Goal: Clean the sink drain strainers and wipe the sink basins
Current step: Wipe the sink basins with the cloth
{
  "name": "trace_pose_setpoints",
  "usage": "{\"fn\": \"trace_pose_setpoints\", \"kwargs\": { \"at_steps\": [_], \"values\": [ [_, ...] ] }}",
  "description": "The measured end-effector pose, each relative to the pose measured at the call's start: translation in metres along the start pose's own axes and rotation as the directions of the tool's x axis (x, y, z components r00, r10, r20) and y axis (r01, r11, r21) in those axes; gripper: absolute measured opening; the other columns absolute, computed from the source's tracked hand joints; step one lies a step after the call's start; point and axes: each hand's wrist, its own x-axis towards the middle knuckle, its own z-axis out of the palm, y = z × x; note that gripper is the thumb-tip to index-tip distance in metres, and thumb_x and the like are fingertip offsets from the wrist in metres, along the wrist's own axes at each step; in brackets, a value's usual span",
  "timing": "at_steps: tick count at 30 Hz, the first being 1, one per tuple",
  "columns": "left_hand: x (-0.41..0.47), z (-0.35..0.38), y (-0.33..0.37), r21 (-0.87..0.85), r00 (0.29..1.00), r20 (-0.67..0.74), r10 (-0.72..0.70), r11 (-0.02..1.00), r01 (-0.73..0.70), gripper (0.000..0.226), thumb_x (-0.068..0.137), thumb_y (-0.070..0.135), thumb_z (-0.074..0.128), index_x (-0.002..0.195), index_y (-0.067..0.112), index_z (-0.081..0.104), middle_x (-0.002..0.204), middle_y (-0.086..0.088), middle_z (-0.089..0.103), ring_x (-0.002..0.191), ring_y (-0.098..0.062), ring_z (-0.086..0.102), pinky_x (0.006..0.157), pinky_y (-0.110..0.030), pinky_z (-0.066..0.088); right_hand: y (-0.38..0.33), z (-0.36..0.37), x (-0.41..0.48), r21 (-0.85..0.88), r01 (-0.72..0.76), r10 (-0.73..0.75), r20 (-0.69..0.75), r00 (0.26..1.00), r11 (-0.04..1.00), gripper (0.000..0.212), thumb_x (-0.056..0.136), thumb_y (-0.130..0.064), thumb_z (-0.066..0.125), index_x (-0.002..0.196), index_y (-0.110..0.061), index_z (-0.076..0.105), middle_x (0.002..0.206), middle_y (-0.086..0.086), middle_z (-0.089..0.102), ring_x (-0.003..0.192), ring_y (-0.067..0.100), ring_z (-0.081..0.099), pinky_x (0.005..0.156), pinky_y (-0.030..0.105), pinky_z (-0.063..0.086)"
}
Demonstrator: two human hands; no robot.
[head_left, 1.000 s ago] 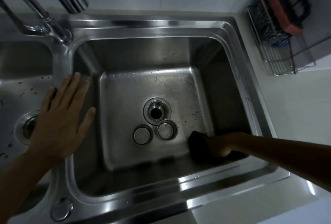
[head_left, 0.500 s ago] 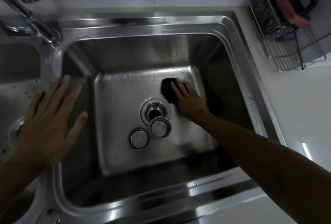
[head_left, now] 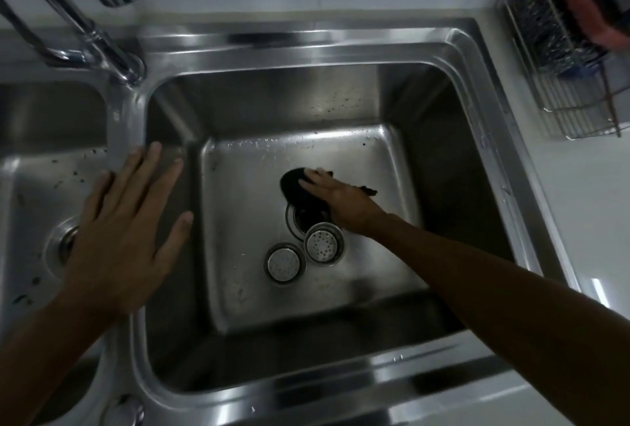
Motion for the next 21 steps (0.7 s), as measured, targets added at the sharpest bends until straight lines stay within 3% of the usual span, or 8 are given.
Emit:
{"fn": "trace_pose_setpoints", "kwargs": {
  "at_steps": [5, 7, 10, 13, 15, 17, 19, 21],
  "values": [
    [-0.001, -0.001, 0.000, 0.004, 1.000, -0.011, 0.010, 1.000, -0.010, 0.073, 0.100, 0.052, 0.028, 0.162, 0.014, 0.028, 0.174, -0.005, 0.010, 0.162, -0.021, 0.006, 0.128, -0.055, 0.011, 0.007, -0.007, -0.018, -0.050, 0.238, -0.231, 0.114, 0.966, 0.970, 0.062, 0.092, 0.005, 0.058, 0.149, -0.018, 0.047, 0.163, 0.001, 0.029, 0.153, 0.025, 0.021, 0.120, 0.044, 0.031],
    [-0.001, 0.000, -0.002, 0.008, 1.000, -0.016, 0.010, 1.000, -0.010, 0.072, 0.100, 0.051, 0.029, 0.162, 0.014, 0.029, 0.174, -0.004, 0.011, 0.162, -0.022, 0.007, 0.128, -0.055, 0.012, 0.019, -0.015, -0.029, -0.063, 0.206, -0.206, 0.004, 0.979, 0.977, 0.067, 0.088, 0.009, 0.059, 0.148, -0.017, 0.048, 0.163, 0.002, 0.030, 0.153, 0.026, 0.022, 0.117, 0.037, 0.036],
    [0.000, 0.002, -0.002, 0.018, 1.000, -0.027, 0.010, 1.000, -0.010, 0.071, 0.100, 0.051, 0.030, 0.162, 0.015, 0.030, 0.174, -0.004, 0.013, 0.161, -0.022, 0.008, 0.127, -0.056, 0.013, 0.039, -0.025, -0.033, 0.033, -0.142, 0.145, -0.318, 0.937, 0.989, 0.082, 0.077, 0.019, 0.052, 0.152, -0.013, 0.041, 0.163, 0.008, 0.026, 0.153, 0.029, 0.020, 0.111, 0.038, 0.041],
    [0.000, 0.001, -0.002, 0.026, 1.000, -0.021, 0.005, 1.000, -0.005, 0.071, 0.100, 0.051, 0.031, 0.161, 0.016, 0.031, 0.174, -0.005, 0.014, 0.161, -0.022, 0.009, 0.127, -0.056, 0.014, 0.052, -0.029, -0.017, 0.158, -0.528, 0.537, -0.451, 0.713, 0.834, 0.086, 0.082, 0.017, 0.045, 0.159, -0.014, 0.023, 0.168, 0.006, 0.011, 0.156, 0.024, 0.008, 0.105, 0.033, 0.047],
    [0.001, 0.001, -0.001, 0.030, 1.000, -0.014, 0.005, 1.000, -0.004, 0.072, 0.099, 0.051, 0.030, 0.161, 0.016, 0.031, 0.174, -0.004, 0.013, 0.161, -0.021, 0.008, 0.128, -0.053, 0.012, 0.053, -0.028, 0.002, 0.183, -0.610, 0.619, -0.440, 0.651, 0.771, 0.081, 0.088, 0.014, 0.044, 0.160, -0.012, 0.016, 0.169, 0.008, 0.007, 0.156, 0.024, 0.007, 0.108, 0.035, 0.045],
    [0.001, 0.000, 0.000, 0.030, 1.000, -0.003, -0.002, 1.000, 0.002, 0.072, 0.100, 0.051, 0.030, 0.162, 0.016, 0.030, 0.174, -0.003, 0.012, 0.161, -0.019, 0.006, 0.129, -0.049, 0.008, 0.046, -0.026, 0.019, 0.300, -0.588, 0.656, -0.432, 0.619, 0.752, 0.076, 0.089, 0.010, 0.048, 0.158, -0.011, 0.024, 0.167, 0.009, 0.014, 0.155, 0.026, 0.014, 0.117, 0.037, 0.037],
    [0.001, -0.001, 0.000, 0.021, 1.000, 0.001, -0.003, 1.000, 0.003, 0.071, 0.100, 0.050, 0.031, 0.162, 0.015, 0.030, 0.174, -0.004, 0.012, 0.162, -0.019, 0.005, 0.129, -0.046, 0.005, 0.040, -0.019, 0.026, 0.329, -0.474, 0.576, -0.419, 0.702, 0.817, 0.073, 0.088, 0.011, 0.050, 0.155, -0.012, 0.033, 0.165, 0.009, 0.024, 0.152, 0.027, 0.023, 0.119, 0.038, 0.032],
    [0.000, -0.001, 0.001, 0.019, 1.000, 0.008, 0.006, 1.000, -0.006, 0.070, 0.100, 0.049, 0.032, 0.162, 0.015, 0.029, 0.174, -0.004, 0.011, 0.162, -0.020, 0.005, 0.130, -0.045, 0.003, 0.033, -0.013, 0.019, 0.221, -0.232, 0.298, -0.337, 0.893, 0.947, 0.072, 0.085, 0.015, 0.054, 0.151, -0.011, 0.042, 0.162, 0.009, 0.031, 0.150, 0.029, 0.030, 0.119, 0.042, 0.034]
  ]
}}
